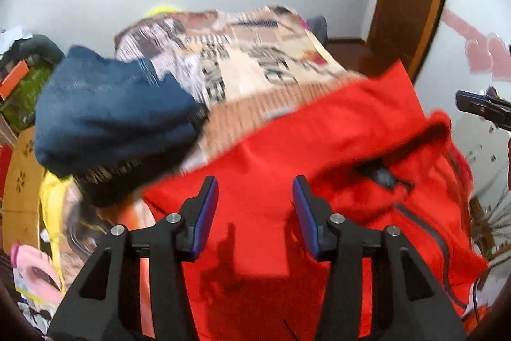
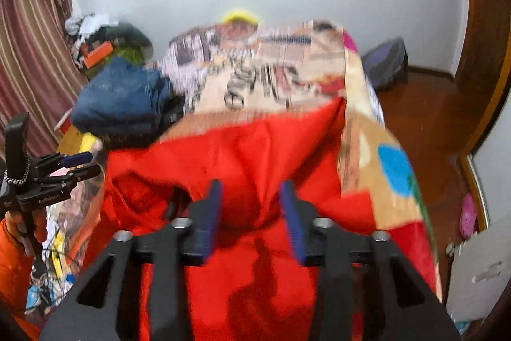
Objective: Fold large clothes
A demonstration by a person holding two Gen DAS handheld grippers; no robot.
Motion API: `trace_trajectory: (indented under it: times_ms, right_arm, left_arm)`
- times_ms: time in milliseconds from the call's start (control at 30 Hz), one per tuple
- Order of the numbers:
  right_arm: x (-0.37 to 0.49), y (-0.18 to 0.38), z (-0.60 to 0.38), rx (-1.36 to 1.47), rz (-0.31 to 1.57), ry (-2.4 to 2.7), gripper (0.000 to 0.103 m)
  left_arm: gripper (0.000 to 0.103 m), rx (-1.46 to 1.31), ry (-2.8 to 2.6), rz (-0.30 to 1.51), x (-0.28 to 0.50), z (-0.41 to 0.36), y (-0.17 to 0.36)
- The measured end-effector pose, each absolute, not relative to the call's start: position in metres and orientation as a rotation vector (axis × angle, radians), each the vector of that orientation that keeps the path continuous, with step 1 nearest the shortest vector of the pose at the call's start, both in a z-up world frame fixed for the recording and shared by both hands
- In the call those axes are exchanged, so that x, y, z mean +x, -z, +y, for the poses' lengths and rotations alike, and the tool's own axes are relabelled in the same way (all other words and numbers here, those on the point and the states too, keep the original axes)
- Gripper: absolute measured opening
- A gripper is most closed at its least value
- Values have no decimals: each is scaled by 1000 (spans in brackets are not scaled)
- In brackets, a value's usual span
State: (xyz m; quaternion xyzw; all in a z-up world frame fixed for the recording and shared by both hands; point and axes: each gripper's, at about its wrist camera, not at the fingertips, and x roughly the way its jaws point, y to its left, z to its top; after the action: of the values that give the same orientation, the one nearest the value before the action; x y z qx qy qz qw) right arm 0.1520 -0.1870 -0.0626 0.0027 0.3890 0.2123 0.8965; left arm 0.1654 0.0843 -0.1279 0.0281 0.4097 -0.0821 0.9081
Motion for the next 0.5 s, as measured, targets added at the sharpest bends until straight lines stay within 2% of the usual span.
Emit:
trace_trajectory:
  times_ms: [67,200,333,500]
  right_arm:
    - [160,53,-180,2,758,-442,53]
    - [188,50,-161,16,754,-480,54]
    - [213,69,-144,23,827,-506,54]
    - [225,118,-134,-79,980,-467,54]
  left_arm:
    - [48,46,159,836,180,88,124]
    - [48,-19,192,862,214,91,132]
    - [48,-19,196,945,245,85,161]
    - [48,-42,250,1113,257,75,212]
